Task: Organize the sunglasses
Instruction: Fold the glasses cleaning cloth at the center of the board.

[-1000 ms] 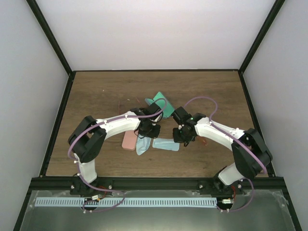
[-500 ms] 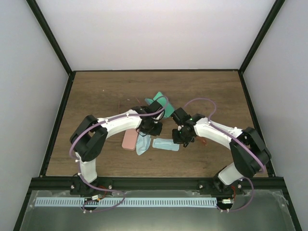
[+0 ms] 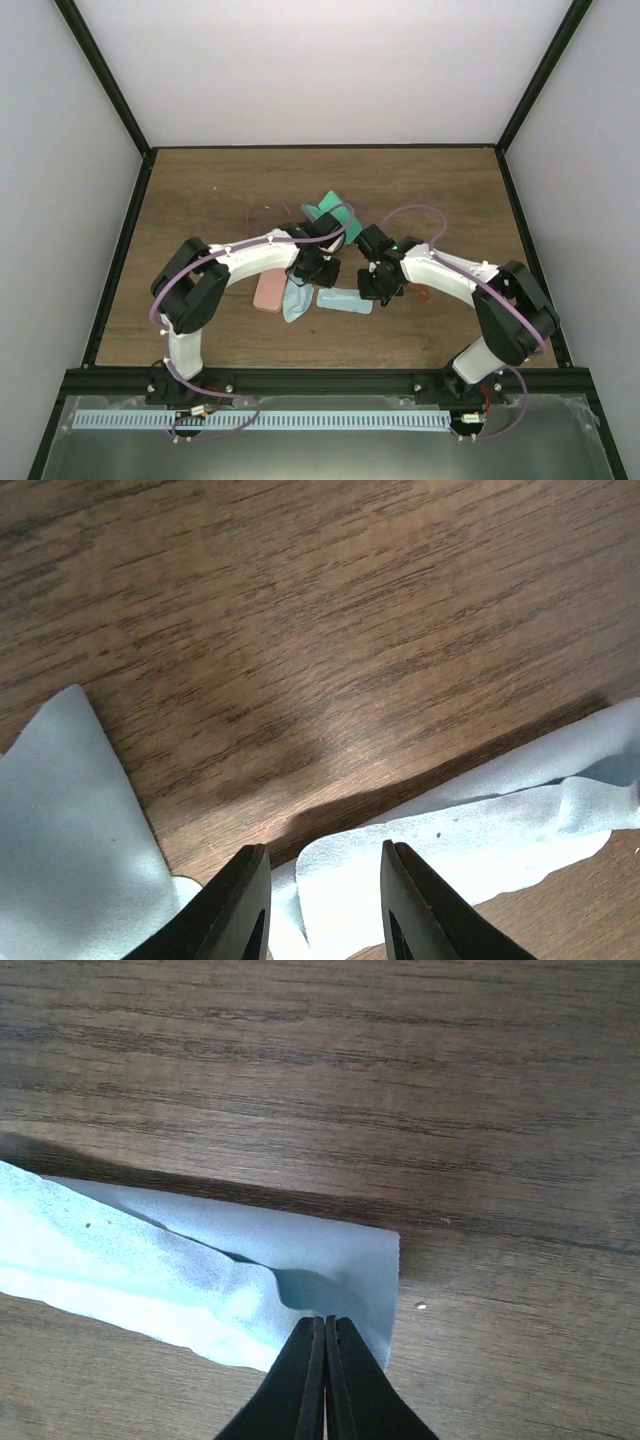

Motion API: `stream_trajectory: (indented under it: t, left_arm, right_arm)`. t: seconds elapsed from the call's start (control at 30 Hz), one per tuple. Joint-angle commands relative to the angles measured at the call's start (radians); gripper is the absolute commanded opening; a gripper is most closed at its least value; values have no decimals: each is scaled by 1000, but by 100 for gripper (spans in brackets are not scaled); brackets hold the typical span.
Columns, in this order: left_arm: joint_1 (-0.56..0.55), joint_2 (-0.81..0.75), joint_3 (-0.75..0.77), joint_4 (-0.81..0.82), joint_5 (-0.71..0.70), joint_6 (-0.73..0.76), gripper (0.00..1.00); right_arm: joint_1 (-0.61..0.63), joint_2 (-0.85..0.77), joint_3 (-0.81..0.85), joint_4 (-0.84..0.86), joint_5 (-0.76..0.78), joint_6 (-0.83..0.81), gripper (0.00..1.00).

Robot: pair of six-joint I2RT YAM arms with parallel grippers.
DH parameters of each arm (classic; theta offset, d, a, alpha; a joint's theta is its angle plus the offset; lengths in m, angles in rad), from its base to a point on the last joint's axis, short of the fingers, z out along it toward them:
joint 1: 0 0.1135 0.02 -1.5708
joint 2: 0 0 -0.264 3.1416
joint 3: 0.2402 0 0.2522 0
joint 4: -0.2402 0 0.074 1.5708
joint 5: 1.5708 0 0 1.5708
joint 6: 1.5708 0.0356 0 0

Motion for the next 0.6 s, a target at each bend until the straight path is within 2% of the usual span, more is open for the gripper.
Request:
stream_trajectory:
  t: [0.0,0.57]
  left_arm:
    - [-13,23,2,2,19,8,32]
    - [-23,66,-1,-13,-2,12,30]
  right_arm:
    - [11,5,14,4,13,-6,1]
    - [11,7,18,3,17,-7,1]
